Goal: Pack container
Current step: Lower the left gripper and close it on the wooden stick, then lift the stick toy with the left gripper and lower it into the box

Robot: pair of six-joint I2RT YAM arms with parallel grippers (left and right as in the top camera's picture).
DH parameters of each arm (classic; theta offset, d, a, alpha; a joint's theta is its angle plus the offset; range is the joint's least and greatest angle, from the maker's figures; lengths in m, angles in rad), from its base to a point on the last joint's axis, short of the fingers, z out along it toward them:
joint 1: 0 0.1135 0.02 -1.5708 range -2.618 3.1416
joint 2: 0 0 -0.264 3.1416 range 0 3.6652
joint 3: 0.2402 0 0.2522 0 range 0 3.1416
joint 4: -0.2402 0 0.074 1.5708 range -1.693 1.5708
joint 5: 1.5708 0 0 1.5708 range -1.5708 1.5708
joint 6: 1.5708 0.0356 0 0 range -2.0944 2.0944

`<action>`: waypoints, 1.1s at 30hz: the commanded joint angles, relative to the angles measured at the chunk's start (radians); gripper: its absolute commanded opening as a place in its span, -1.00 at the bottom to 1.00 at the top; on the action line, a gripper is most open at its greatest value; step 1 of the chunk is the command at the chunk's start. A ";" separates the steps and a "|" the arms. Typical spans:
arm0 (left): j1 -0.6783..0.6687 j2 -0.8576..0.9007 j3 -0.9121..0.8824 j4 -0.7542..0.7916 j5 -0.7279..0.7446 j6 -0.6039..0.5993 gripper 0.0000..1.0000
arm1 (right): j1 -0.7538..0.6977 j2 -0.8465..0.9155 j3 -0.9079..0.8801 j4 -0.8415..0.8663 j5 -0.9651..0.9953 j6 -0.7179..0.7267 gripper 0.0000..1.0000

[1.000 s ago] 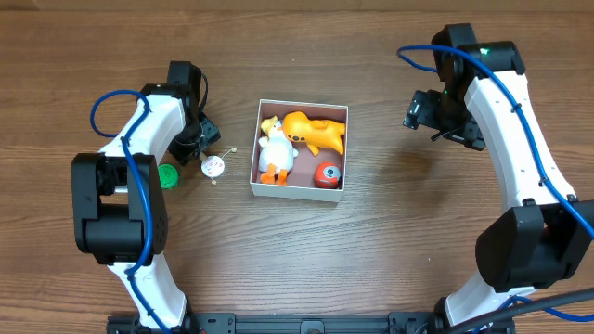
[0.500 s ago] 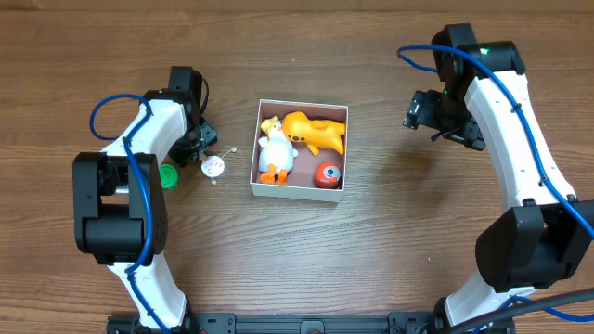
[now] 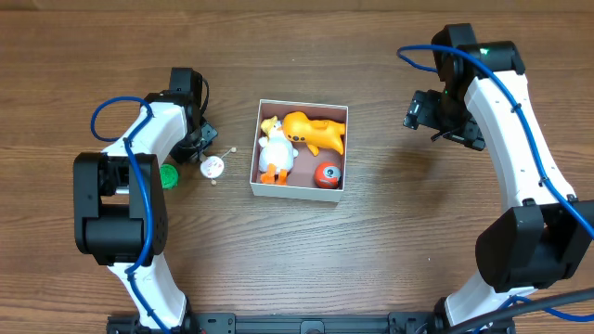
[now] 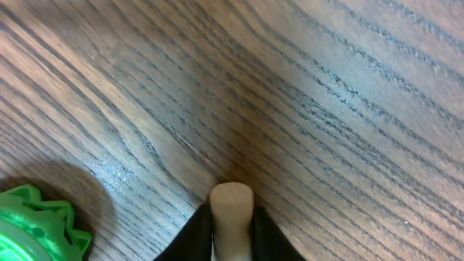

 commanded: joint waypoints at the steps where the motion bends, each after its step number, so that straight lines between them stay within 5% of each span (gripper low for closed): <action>1: -0.006 0.012 -0.028 -0.009 0.009 0.002 -0.73 | 0.000 -0.037 0.020 0.000 0.007 -0.002 1.00; 6: 0.000 0.006 -0.010 -0.013 0.008 0.035 -0.91 | 0.000 -0.037 0.020 0.000 0.007 -0.002 1.00; 23: 0.027 -0.003 0.388 -0.322 0.018 0.249 -0.92 | 0.000 -0.037 0.020 0.000 0.007 -0.002 1.00; 33: 0.006 -0.003 0.510 -0.326 0.362 0.519 -0.92 | 0.000 -0.037 0.020 0.000 0.007 -0.002 1.00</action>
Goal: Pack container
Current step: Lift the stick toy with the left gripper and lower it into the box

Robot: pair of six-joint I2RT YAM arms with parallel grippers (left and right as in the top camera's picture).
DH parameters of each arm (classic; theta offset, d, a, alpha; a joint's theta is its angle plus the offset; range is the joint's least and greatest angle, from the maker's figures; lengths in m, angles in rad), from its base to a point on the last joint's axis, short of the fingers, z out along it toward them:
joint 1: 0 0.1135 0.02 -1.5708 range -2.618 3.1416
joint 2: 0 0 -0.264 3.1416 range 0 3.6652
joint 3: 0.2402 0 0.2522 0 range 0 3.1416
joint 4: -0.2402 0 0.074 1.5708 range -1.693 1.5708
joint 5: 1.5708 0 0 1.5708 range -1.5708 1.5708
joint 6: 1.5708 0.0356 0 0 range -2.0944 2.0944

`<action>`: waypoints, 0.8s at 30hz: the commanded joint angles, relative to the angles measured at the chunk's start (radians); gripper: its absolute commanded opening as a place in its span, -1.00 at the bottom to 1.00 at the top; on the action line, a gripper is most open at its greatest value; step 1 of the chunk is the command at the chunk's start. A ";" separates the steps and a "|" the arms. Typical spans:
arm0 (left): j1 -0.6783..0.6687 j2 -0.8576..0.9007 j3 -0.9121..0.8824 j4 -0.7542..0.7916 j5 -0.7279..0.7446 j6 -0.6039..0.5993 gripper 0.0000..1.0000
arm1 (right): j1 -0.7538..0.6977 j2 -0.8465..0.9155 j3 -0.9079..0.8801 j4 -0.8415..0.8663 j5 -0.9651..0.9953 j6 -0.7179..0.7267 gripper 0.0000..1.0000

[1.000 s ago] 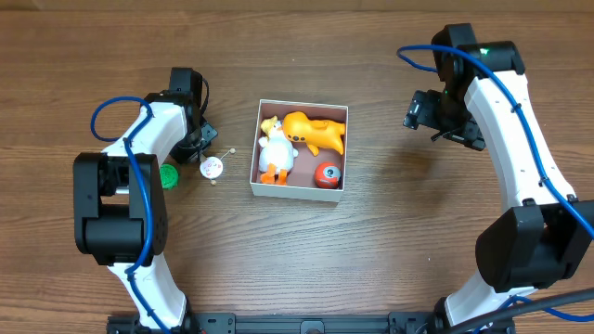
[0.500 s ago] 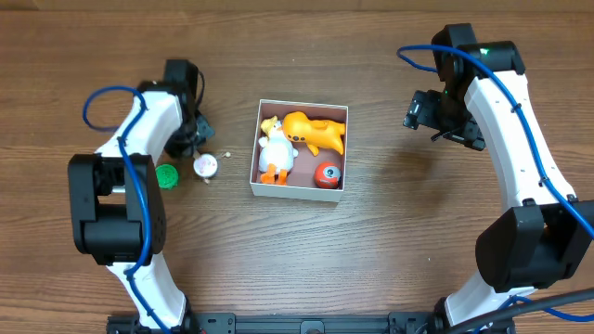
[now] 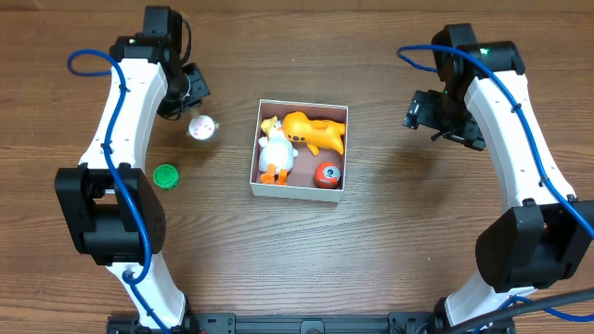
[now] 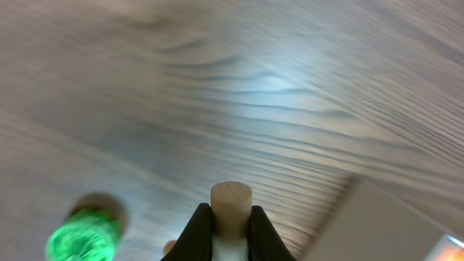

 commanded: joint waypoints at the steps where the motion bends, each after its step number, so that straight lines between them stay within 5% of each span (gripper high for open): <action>1: -0.019 -0.003 0.039 0.025 0.211 0.185 -0.92 | 0.000 -0.037 0.020 0.000 0.007 -0.002 1.00; 12: -0.094 -0.004 0.040 0.146 0.492 0.314 -0.92 | 0.000 -0.037 0.020 0.000 0.007 -0.002 1.00; 24: -0.213 -0.005 0.085 0.112 0.512 0.314 -0.92 | 0.000 -0.037 0.020 0.000 0.007 -0.002 1.00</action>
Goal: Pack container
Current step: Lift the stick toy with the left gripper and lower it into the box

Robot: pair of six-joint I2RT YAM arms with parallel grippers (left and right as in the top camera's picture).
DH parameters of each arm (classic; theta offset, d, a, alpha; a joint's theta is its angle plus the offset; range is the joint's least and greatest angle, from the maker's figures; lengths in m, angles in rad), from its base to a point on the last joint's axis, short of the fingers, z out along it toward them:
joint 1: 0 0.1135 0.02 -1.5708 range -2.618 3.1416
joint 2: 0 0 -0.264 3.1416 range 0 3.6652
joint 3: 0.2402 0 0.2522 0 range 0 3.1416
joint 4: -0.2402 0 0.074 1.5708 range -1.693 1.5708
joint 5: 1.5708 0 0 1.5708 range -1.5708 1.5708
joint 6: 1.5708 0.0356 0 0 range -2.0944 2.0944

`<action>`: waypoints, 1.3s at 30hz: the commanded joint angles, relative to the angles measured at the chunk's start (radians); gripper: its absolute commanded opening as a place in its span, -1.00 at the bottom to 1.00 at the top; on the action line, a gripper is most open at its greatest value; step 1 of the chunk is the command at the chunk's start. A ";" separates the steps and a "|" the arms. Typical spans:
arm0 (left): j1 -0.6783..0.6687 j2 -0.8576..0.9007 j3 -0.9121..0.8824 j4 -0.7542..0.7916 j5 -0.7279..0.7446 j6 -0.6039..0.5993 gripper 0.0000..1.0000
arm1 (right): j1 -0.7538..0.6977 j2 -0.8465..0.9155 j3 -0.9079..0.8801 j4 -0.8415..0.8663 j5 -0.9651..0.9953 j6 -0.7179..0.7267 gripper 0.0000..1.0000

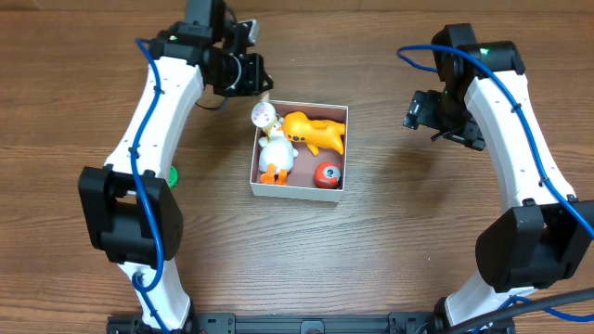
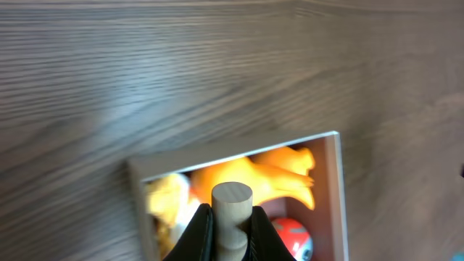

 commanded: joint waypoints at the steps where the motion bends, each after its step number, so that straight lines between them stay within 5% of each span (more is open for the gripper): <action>1: -0.064 -0.005 0.035 -0.023 0.035 0.030 -0.92 | 0.000 -0.037 0.020 0.000 0.008 -0.002 1.00; 20: -0.379 -0.004 0.024 -0.161 -0.504 -0.219 -0.90 | 0.000 -0.037 0.020 0.000 0.007 -0.002 1.00; 39: -0.385 0.003 -0.145 -0.087 -0.511 -0.281 -0.90 | 0.000 -0.037 0.020 0.000 0.008 -0.002 1.00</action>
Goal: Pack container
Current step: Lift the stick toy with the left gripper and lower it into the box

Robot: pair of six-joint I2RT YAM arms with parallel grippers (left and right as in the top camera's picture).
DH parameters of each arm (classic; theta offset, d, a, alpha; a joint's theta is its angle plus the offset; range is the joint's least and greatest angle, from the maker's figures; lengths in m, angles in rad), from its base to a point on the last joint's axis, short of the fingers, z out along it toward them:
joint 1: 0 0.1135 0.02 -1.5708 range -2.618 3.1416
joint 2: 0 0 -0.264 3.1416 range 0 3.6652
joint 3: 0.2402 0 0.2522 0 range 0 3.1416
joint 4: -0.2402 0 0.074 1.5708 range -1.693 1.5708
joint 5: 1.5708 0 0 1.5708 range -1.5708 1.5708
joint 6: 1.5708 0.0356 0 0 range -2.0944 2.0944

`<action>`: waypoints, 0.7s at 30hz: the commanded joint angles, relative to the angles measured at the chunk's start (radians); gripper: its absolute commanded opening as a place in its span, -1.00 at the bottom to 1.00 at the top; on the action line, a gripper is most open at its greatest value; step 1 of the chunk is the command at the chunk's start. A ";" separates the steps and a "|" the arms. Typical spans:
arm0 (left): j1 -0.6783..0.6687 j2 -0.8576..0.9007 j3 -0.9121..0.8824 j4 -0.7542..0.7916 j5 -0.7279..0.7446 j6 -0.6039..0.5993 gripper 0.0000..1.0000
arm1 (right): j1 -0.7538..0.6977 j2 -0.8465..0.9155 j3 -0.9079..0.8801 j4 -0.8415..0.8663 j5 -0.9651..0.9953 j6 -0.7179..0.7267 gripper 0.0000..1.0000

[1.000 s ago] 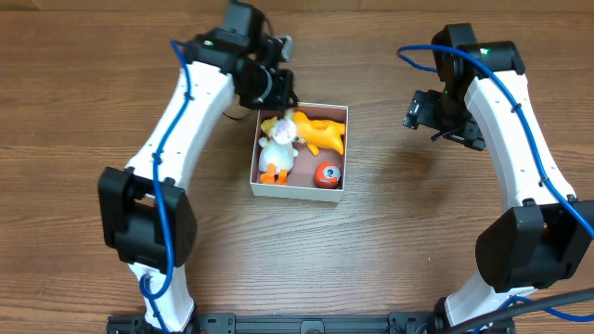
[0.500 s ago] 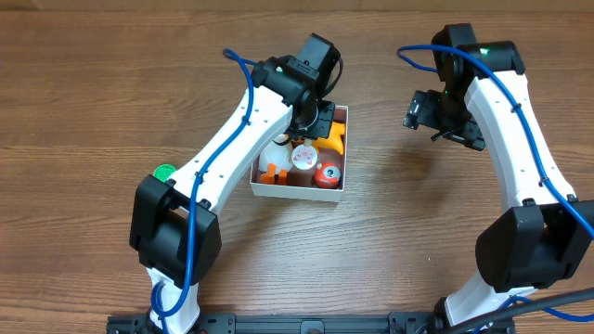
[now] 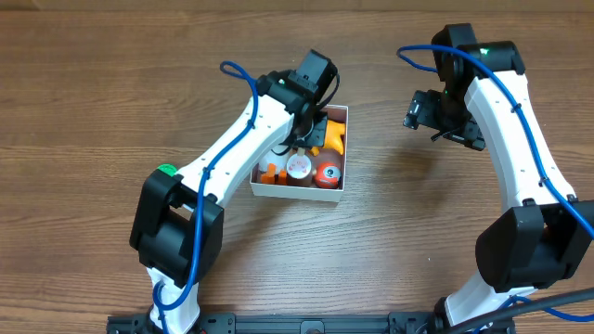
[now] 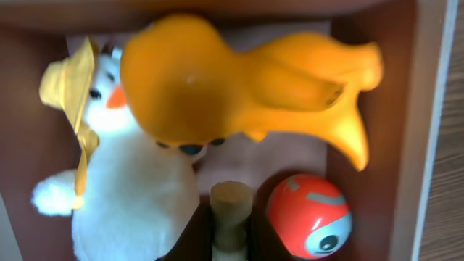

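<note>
My left gripper (image 4: 230,243) is shut on the wooden peg (image 4: 230,199) of a small white round toy (image 3: 298,167). It holds the toy down inside the white box (image 3: 297,192), between the white plush duck (image 4: 123,188) and the red ball (image 4: 308,215). An orange plush animal (image 4: 217,87) lies across the far side of the box. In the overhead view the left arm covers most of the duck. My right gripper (image 3: 419,113) hangs above the table right of the box, away from all objects; its jaws are too small to read.
A green ridged cap (image 3: 167,171) lies on the wooden table left of the box, partly under my left arm. The box wall (image 4: 428,109) runs close on the right of the ball.
My left gripper, holding the peg toy, was above the box's far left corner. It is now low inside the box between the duck and the red ball. The right arm has not moved.
My left gripper was shut on the peg toy on the table beside the green cap. Then it held the toy further back over the table, then at the box's far left corner, and now inside the box. The right arm stayed still throughout.
</note>
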 commanded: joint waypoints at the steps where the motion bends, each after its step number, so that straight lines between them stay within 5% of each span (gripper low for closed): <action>1: -0.001 0.003 -0.013 -0.019 -0.016 -0.013 -0.90 | 0.000 -0.037 0.020 0.000 0.007 -0.002 1.00; 9: -0.001 0.003 -0.013 -0.053 -0.016 -0.010 -0.75 | 0.000 -0.037 0.020 0.000 0.007 -0.002 1.00; 15: -0.001 0.003 -0.013 -0.048 -0.016 -0.010 0.12 | 0.000 -0.037 0.020 0.000 0.007 -0.002 1.00; 21: 0.003 0.002 -0.008 -0.034 -0.018 -0.011 0.14 | 0.000 -0.037 0.020 0.000 0.007 -0.002 1.00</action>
